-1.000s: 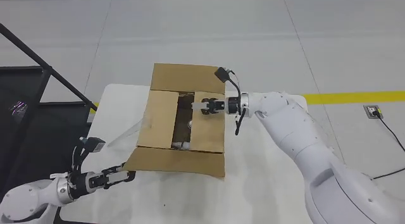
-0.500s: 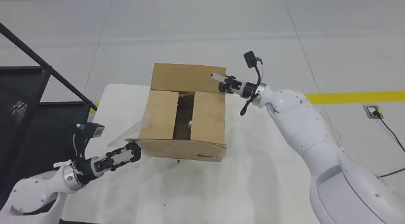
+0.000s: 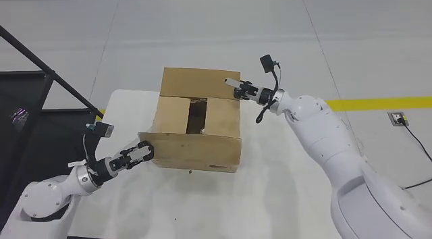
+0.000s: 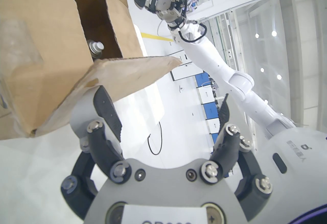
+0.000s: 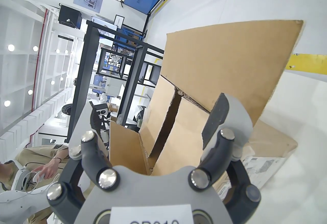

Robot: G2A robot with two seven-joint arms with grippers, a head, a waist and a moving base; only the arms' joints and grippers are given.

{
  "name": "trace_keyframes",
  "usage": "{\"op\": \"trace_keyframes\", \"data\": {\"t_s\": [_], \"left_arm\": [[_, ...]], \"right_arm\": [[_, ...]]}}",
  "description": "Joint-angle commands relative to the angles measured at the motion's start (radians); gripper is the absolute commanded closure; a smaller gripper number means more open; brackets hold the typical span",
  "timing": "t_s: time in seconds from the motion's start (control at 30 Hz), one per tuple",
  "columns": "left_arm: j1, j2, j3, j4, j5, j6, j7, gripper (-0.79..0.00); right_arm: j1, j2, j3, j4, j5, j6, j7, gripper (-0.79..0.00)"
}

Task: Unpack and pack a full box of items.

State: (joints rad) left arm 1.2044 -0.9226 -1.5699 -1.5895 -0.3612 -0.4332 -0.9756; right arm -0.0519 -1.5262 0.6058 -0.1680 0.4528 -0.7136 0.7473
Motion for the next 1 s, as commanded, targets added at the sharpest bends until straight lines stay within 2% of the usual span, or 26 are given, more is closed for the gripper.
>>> {"op": "trace_keyframes", "data": {"t_s": [0.0, 0.13, 0.3, 0.43, 0.53, 0.67, 0.97], "left_arm": [[0.001, 0.0, -0.002, 0.0, -0.004, -0.001, -0.004, -0.785], [0.001, 0.0, -0.002, 0.0, -0.004, -0.001, -0.004, -0.785], [0.005, -0.002, 0.011, -0.024, 0.022, 0.025, 0.047, -0.785], [0.0, -0.005, 0.019, -0.023, 0.056, 0.039, 0.099, -0.785], [0.0, -0.007, 0.029, -0.023, 0.068, 0.044, 0.123, -0.785], [-0.002, -0.008, 0.035, -0.015, 0.076, 0.049, 0.133, -0.785], [-0.008, -0.011, 0.046, -0.002, 0.093, 0.058, 0.165, -0.785]], "right_arm": [[0.0, 0.0, 0.0, 0.0, 0.0, 0.0, 0.0, -0.785], [-0.011, 0.0, 0.0, -0.022, -0.011, 0.016, -0.041, -0.785], [-0.029, 0.003, -0.022, -0.063, -0.133, 0.139, -0.273, -0.785], [-0.044, 0.001, -0.048, -0.091, -0.257, 0.272, -0.508, -0.785], [-0.055, 0.0, -0.057, -0.106, -0.32, 0.347, -0.617, -0.785], [-0.07, 0.002, -0.042, -0.123, -0.323, 0.372, -0.602, -0.785], [-0.083, 0.005, 0.024, -0.117, -0.24, 0.288, -0.442, -0.785]]}}
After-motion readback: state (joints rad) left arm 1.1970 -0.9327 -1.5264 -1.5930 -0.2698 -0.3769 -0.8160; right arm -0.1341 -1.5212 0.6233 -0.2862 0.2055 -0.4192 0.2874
